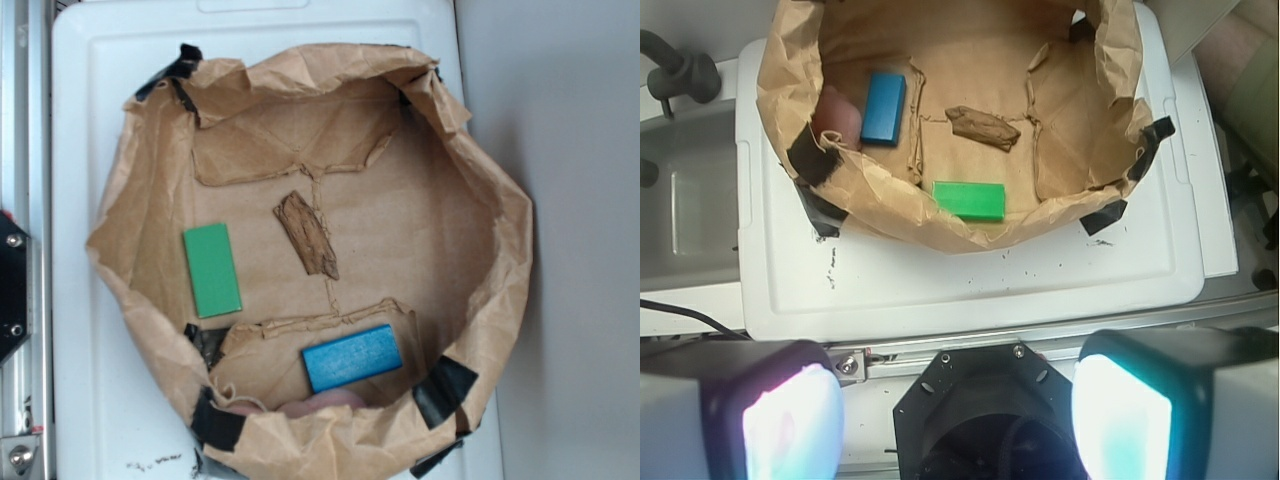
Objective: Grab the wood chip.
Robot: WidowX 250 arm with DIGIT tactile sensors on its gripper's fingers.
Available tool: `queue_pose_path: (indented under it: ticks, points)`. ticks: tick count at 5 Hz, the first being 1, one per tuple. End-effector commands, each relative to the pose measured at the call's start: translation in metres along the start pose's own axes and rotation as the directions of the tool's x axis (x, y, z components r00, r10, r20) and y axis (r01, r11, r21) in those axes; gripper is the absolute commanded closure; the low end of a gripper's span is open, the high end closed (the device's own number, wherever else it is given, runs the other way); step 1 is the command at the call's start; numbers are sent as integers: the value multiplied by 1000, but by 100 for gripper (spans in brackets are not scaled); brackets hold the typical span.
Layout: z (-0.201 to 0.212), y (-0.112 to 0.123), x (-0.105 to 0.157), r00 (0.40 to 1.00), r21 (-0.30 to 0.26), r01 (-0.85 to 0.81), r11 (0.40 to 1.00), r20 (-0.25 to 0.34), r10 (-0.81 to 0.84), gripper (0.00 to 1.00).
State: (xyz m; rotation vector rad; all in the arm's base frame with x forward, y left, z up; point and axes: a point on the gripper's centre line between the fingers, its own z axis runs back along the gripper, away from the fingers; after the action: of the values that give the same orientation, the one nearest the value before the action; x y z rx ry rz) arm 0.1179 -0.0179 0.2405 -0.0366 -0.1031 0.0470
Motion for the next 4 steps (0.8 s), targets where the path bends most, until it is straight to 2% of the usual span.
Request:
queue_pose_path:
  ticks: [1,2,4]
  points:
    - [-14,-58,98,995,11,-96,995,-4,96,0]
    - [-28,-65,147,995,-9,-98,995,15,98,0]
    - [-28,-65,147,995,-9,-98,995,15,98,0]
